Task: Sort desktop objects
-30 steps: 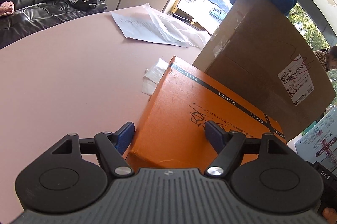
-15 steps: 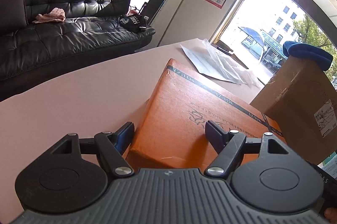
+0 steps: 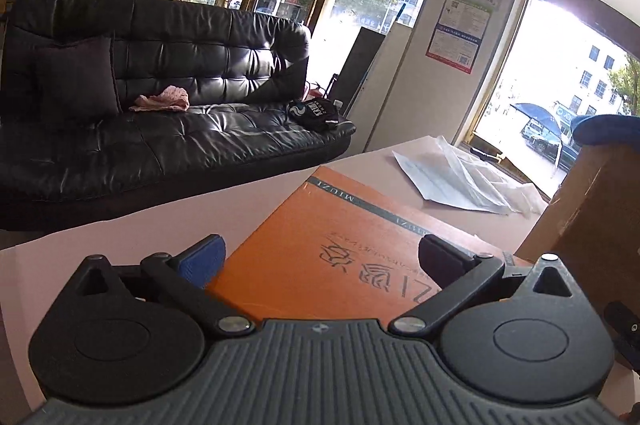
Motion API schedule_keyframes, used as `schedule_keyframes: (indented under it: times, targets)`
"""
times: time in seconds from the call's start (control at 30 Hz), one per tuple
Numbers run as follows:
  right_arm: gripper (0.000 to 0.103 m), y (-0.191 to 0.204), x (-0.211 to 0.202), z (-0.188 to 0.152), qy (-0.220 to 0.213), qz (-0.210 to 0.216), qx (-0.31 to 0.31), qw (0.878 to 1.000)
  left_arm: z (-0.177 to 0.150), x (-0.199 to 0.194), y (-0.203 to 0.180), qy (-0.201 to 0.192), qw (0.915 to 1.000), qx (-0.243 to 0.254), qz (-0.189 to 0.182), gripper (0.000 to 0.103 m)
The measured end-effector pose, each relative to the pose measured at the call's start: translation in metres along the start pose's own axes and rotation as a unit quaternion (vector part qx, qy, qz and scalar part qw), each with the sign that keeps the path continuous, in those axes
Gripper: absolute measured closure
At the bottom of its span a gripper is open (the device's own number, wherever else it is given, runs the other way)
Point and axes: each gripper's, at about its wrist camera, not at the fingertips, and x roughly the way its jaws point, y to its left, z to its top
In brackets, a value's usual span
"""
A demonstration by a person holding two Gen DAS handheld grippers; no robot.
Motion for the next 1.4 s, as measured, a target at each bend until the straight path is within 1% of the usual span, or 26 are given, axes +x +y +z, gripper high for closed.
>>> schedule_keyframes:
  times: [0.03,0.07,0.1,0.17,0.23,0.3,0.4,0.5,0.53,0.57,0.6,0.67,0.77,0.83,0.87,0.9,0.93,1.0,1.1,1.17,1.3,1.4]
  targets:
    - [0.0,-0.008,-0.009,0.005,-0.014,-0.015,-0.013,1.0,-0.001,-0.007,-0.014,-0.004,0.9998,0.008,-0.02,0.0]
    - [0.0,-0.019,-0.016,0.01,-0.015,-0.025,-0.02,0.999,-0.003,-0.015,-0.029,-0.005,0.9991,0.017,-0.038,0.0]
    - [0.0,-0.032,-0.022,0.014,-0.014,-0.032,-0.015,0.999,-0.006,-0.022,-0.047,-0.006,0.9981,0.029,-0.055,0.0]
    - [0.0,-0.061,-0.036,0.023,-0.014,-0.05,0.004,0.999,-0.017,-0.03,-0.098,-0.007,0.9937,0.065,-0.091,0.0]
    - [0.0,-0.089,-0.055,0.031,-0.029,-0.084,0.023,0.996,-0.033,-0.038,-0.142,-0.001,0.9866,0.102,-0.127,0.0]
    - [0.0,-0.125,-0.071,0.033,-0.04,-0.12,0.031,0.991,-0.054,-0.043,-0.189,0.008,0.9762,0.14,-0.165,0.0]
    - [0.0,-0.171,-0.099,0.037,-0.047,-0.174,0.041,0.983,-0.09,-0.036,-0.248,0.061,0.9623,0.176,-0.198,0.0]
    - [0.0,-0.211,-0.121,0.033,-0.037,-0.228,0.058,0.971,-0.127,-0.029,-0.307,0.116,0.9436,0.209,-0.229,0.0]
    - [0.0,-0.222,-0.125,0.031,-0.032,-0.247,0.056,0.967,-0.141,-0.025,-0.323,0.126,0.9409,0.215,-0.229,0.0]
    - [0.0,-0.233,-0.128,0.028,-0.026,-0.267,0.051,0.962,-0.159,-0.025,-0.336,0.13,0.9404,0.219,-0.226,0.0]
    - [0.0,-0.244,-0.128,0.024,-0.015,-0.284,0.044,0.958,-0.173,-0.022,-0.348,0.128,0.9408,0.225,-0.218,0.0]
    - [0.0,-0.265,-0.127,0.013,0.012,-0.318,0.028,0.947,-0.199,-0.006,-0.369,0.12,0.939,0.256,-0.195,0.0]
    - [0.0,-0.295,-0.11,-0.005,0.078,-0.347,0.013,0.935,-0.228,0.018,-0.379,0.14,0.9308,0.284,-0.183,0.0]
    - [0.0,-0.308,-0.091,-0.017,0.146,-0.35,-0.009,0.925,-0.247,0.034,-0.385,0.154,0.9245,0.301,-0.176,0.0]
    - [0.0,-0.313,-0.084,-0.02,0.166,-0.346,-0.016,0.923,-0.256,0.042,-0.388,0.161,0.9211,0.31,-0.172,0.0]
    - [0.0,-0.316,-0.076,-0.021,0.179,-0.341,-0.018,0.923,-0.257,0.045,-0.388,0.165,0.9209,0.308,-0.172,0.0]
    - [0.0,-0.32,-0.069,-0.023,0.192,-0.336,-0.021,0.922,-0.252,0.046,-0.381,0.165,0.9222,0.304,-0.172,0.0]
    - [0.0,-0.326,-0.054,-0.022,0.194,-0.339,-0.022,0.92,-0.252,0.049,-0.381,0.164,0.9247,0.299,-0.17,0.0]
    - [0.0,-0.332,-0.034,-0.021,0.193,-0.344,-0.028,0.918,-0.254,0.052,-0.385,0.162,0.9251,0.302,-0.164,0.0]
    - [0.0,-0.332,-0.024,-0.02,0.195,-0.34,-0.037,0.919,-0.255,0.054,-0.385,0.161,0.9255,0.301,-0.164,0.0]
    - [0.0,-0.327,-0.02,-0.019,0.197,-0.333,-0.05,0.921,-0.255,0.057,-0.385,0.162,0.9266,0.296,-0.165,0.0]
    - [0.0,-0.332,-0.025,-0.016,0.195,-0.322,-0.031,0.926,-0.255,0.057,-0.384,0.161,0.9272,0.294,-0.167,0.0]
